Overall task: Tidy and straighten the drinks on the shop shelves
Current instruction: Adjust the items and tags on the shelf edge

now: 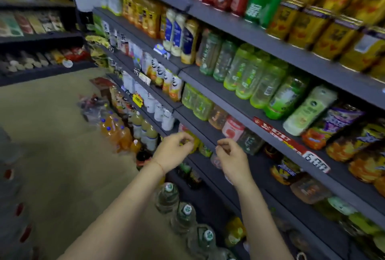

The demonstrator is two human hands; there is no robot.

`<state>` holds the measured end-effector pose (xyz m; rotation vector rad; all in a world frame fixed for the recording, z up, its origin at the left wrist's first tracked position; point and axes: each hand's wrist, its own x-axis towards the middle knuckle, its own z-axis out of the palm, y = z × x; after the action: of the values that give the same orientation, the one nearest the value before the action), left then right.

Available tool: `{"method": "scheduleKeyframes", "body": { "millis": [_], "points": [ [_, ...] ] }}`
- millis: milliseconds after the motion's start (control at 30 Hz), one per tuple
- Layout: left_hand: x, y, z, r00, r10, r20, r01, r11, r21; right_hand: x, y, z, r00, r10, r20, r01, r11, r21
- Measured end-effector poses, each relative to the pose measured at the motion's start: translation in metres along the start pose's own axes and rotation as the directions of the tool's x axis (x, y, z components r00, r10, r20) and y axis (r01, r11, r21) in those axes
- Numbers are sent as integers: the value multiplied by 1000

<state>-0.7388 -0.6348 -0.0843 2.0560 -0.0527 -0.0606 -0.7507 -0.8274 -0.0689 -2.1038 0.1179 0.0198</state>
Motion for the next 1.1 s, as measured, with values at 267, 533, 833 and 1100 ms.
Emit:
{"method": "scheduleKeyframes", "body": {
  "millis": [267,533,833,1100],
  "points": [
    [49,-53,-107,998,-40,-44,35,995,-93,52,-74,95,999,-32,-43,31,999,-25],
    [190,-104,-202,998,-25,-54,25,1000,0,203,-116,195,997,-60,-53,62,997,41],
    [374,-134,-339,987,-23,-161,47,987,151,400,-216,301,994,-108,-32,112,983,143],
    [488,-177,-409,989,-26,-144,32,999,43,502,-271,360,991,-130,-15,131,986,103]
  ]
}}
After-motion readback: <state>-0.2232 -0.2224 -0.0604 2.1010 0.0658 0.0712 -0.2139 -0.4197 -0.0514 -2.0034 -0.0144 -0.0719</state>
